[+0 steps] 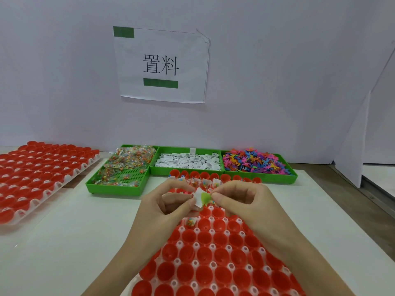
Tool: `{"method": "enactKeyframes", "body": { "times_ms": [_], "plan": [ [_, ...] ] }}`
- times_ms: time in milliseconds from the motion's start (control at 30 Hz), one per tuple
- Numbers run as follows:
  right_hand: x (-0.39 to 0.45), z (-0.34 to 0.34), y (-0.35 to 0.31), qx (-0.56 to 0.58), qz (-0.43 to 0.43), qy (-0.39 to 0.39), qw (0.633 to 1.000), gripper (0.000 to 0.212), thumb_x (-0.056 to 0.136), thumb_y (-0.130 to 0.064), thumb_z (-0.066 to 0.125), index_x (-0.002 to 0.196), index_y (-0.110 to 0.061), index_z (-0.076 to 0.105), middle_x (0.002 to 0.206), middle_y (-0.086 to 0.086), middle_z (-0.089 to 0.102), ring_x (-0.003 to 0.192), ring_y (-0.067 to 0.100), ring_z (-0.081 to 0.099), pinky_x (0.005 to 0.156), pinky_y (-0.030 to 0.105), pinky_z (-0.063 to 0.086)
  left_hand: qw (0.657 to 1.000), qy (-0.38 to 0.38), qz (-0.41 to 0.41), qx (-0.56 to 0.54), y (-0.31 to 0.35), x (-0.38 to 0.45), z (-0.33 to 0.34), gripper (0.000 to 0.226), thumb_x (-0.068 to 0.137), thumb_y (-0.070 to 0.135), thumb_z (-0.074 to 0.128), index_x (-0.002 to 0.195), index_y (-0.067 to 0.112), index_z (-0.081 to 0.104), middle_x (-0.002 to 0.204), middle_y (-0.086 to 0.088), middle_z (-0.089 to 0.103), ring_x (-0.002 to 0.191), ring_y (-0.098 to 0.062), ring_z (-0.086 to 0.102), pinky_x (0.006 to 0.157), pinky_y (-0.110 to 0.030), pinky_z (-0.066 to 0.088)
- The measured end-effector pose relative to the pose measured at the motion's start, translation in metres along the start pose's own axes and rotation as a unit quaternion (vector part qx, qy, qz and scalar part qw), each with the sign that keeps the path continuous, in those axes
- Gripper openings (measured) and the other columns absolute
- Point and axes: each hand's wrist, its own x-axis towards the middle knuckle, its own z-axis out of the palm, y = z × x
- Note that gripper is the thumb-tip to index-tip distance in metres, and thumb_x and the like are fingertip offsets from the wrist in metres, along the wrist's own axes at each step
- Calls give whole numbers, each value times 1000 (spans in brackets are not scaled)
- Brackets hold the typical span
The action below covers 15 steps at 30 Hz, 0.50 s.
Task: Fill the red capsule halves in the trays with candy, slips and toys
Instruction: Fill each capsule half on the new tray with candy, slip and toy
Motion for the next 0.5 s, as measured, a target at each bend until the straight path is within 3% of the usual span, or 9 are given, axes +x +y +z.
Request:
{"method": "enactKeyframes", "body": {
  "times_ms": [333, 500],
  "plan": [
    [1, 16, 12, -59, -55, 73, 994, 4, 86, -26, 79, 89, -26, 77, 89, -8, 77, 87, 10, 74, 77, 27, 61, 998, -62, -19, -15, 0, 1, -3, 24, 89, 5, 73, 113, 10, 75, 100, -12, 80, 94, -28, 78, 82, -28, 62],
    [2, 18, 12, -55, -73, 67, 994, 5, 87, -20, 80, 89, -22, 76, 87, -7, 76, 85, 11, 74, 74, 22, 58, 999, -14, 1, 36, -2, -1, 0, 19, 81, 20, 81, 98, 12, 76, 88, -9, 80, 87, -26, 78, 81, -31, 62]
  ]
}}
